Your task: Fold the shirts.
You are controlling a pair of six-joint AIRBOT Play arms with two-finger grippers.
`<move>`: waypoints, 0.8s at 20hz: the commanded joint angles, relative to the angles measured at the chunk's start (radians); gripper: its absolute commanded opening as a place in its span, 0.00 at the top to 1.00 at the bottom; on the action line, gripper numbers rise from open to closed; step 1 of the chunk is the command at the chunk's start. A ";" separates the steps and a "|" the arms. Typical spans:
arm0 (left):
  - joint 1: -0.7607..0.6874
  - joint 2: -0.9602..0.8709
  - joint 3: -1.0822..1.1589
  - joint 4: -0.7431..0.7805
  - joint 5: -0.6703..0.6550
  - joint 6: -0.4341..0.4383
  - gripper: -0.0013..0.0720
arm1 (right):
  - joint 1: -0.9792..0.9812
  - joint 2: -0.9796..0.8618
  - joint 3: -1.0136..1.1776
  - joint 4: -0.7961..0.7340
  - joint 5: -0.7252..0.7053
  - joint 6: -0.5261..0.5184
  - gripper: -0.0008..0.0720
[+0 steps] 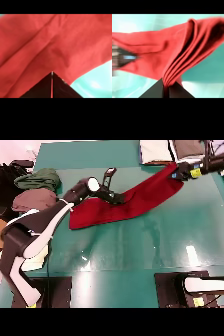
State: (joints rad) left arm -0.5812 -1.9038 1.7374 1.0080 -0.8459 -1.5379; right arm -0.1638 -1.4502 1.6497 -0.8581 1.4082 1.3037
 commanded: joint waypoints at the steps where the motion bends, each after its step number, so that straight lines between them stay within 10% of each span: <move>1: -0.021 -0.100 0.082 -0.059 -0.023 0.021 0.95 | 0.121 0.021 0.117 0.001 0.015 0.068 0.96; 16: 0.236 0.106 0.149 0.086 -0.219 0.025 0.95 | 0.417 -0.015 0.151 0.079 -0.103 0.122 0.96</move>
State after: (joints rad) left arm -0.4461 -1.9030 1.8751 1.0595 -1.0233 -1.5173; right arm 0.1913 -1.4437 1.7992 -0.8387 1.3563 1.4277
